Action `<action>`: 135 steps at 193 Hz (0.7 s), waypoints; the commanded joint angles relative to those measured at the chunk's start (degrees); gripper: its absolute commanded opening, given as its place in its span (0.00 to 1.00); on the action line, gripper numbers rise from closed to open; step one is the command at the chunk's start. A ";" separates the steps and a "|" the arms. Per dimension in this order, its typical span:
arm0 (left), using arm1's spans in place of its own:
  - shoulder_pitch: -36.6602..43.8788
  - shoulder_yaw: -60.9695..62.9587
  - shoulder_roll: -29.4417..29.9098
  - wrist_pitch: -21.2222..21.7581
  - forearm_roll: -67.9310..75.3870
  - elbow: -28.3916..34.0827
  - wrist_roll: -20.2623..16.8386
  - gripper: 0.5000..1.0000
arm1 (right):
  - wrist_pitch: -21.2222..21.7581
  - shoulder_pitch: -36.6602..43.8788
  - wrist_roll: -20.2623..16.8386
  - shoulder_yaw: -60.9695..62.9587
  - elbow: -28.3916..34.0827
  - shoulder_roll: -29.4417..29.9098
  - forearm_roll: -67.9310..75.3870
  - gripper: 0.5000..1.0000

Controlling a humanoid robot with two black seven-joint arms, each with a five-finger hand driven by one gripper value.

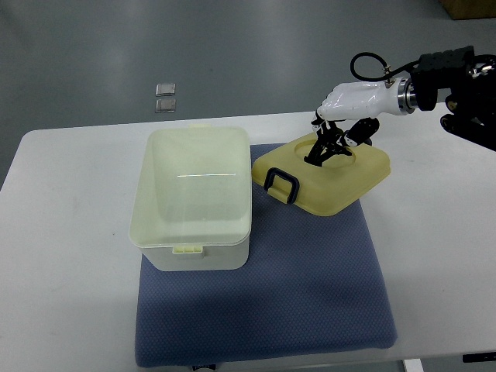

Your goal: Open white storage box with right hand

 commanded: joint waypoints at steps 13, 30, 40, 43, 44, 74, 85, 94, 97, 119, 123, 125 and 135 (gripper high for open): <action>0.00 0.01 0.00 0.00 0.00 0.00 0.00 1.00 | -0.15 -0.74 0.01 0.34 -0.05 1.48 0.17 0.29; 0.00 -0.08 0.00 0.00 0.00 0.00 0.00 1.00 | -0.15 -1.01 0.01 0.69 -0.05 2.09 1.05 0.72; 0.00 -0.08 0.00 0.00 0.00 0.00 0.00 1.00 | -0.15 -1.09 0.01 0.69 -0.05 2.27 1.05 0.72; 0.00 0.01 0.00 0.00 0.00 0.00 0.00 1.00 | -0.15 -1.09 0.01 0.69 -0.05 2.27 1.05 0.72; 0.00 0.01 0.00 0.00 0.00 0.00 0.00 1.00 | -0.15 -1.09 0.01 0.69 -0.05 2.27 1.05 0.72; 0.00 0.01 0.00 0.00 0.00 0.00 0.00 1.00 | 0.38 -1.01 0.01 0.86 0.04 2.09 1.32 0.79; 0.00 0.01 0.00 0.00 0.00 0.00 0.00 1.00 | 0.73 -0.74 0.01 0.86 0.04 1.92 2.98 0.79; 0.00 -0.08 0.00 0.00 0.00 0.00 0.00 1.00 | 0.91 -0.65 0.01 0.86 0.04 1.83 5.09 0.79; 0.00 0.01 0.00 0.00 0.00 0.00 0.00 1.00 | 1.17 -0.57 0.01 0.95 0.13 1.83 6.32 0.79; 0.00 0.01 0.00 0.00 0.00 0.00 0.00 1.00 | 5.92 0.58 0.01 1.13 0.13 1.30 12.83 0.81; 0.00 0.01 0.00 0.00 0.00 0.00 0.00 1.00 | 7.24 0.58 0.01 1.66 0.13 1.30 14.32 0.81; 0.00 0.01 0.00 0.00 0.00 0.00 0.00 1.00 | 8.03 0.58 0.01 2.09 0.13 1.21 14.94 0.81; 0.00 0.01 0.00 0.00 0.00 0.00 0.00 1.00 | 11.54 0.31 0.01 4.91 0.04 1.39 18.54 0.83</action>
